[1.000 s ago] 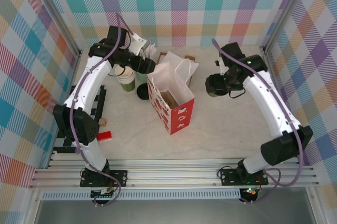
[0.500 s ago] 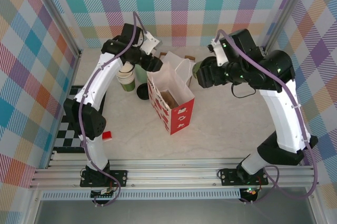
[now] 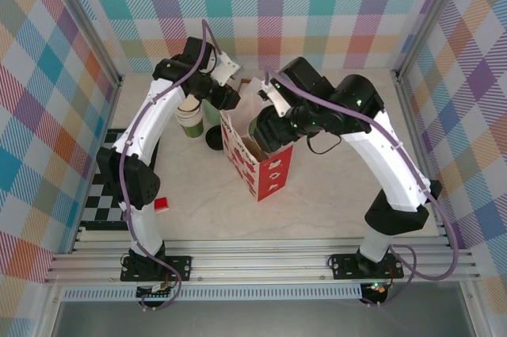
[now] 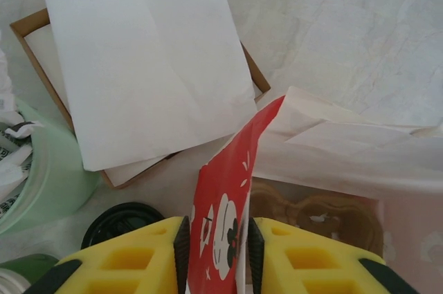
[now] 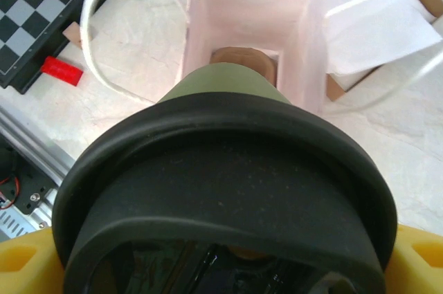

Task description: Pack the takeout coffee

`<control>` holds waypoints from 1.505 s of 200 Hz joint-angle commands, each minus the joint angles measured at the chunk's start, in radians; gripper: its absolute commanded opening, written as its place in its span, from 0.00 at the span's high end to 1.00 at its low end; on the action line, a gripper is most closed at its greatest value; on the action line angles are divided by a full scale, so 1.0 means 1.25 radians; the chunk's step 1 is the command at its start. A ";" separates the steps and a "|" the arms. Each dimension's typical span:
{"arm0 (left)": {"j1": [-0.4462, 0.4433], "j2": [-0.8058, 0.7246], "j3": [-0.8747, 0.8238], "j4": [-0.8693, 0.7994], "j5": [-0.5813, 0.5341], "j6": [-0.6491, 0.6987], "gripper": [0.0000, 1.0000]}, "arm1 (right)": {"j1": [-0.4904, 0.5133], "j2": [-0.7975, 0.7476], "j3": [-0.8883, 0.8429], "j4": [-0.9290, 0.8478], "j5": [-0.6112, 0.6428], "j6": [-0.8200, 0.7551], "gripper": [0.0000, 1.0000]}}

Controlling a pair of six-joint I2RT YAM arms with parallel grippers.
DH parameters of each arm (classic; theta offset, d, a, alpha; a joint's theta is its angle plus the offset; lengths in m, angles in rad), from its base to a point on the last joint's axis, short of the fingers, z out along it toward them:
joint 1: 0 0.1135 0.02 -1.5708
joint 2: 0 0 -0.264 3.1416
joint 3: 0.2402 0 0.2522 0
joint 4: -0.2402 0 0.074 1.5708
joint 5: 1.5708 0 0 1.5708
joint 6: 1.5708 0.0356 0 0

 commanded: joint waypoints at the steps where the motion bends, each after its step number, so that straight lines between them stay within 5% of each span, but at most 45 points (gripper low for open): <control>1: -0.001 -0.004 0.013 -0.005 0.046 0.007 0.72 | 0.005 0.016 0.007 0.023 -0.027 -0.001 0.49; 20: -0.002 -0.009 0.001 0.007 0.054 0.005 0.69 | 0.006 0.047 0.011 0.025 -0.012 0.010 0.50; 45: 0.003 -0.033 -0.002 0.013 0.044 -0.019 0.45 | 0.006 0.079 0.028 0.014 0.047 0.034 0.50; 56: 0.009 -0.059 -0.006 0.030 0.011 -0.060 0.42 | 0.006 0.089 0.027 0.005 0.057 0.038 0.50; 80: 0.013 -0.142 -0.028 0.070 -0.111 -0.214 0.35 | 0.006 0.111 0.024 0.002 0.048 0.043 0.50; 105: 0.013 -0.269 -0.133 0.105 -0.266 -0.497 0.22 | 0.007 0.131 0.023 0.013 0.041 0.042 0.51; 134: -0.015 -0.452 -0.348 0.208 -0.175 -0.692 0.21 | 0.005 0.160 0.035 0.018 0.025 0.031 0.51; 192: -0.148 -0.566 -0.416 0.204 -0.162 -0.780 0.17 | 0.000 0.182 0.038 0.012 0.005 0.029 0.51; 233: -0.159 -0.554 -0.439 0.174 -0.184 -0.806 0.34 | -0.002 0.184 0.038 -0.007 0.008 0.042 0.51; 301: -0.159 -0.600 -0.522 0.192 -0.195 -0.802 0.97 | -0.015 0.200 0.036 -0.036 -0.035 0.077 0.49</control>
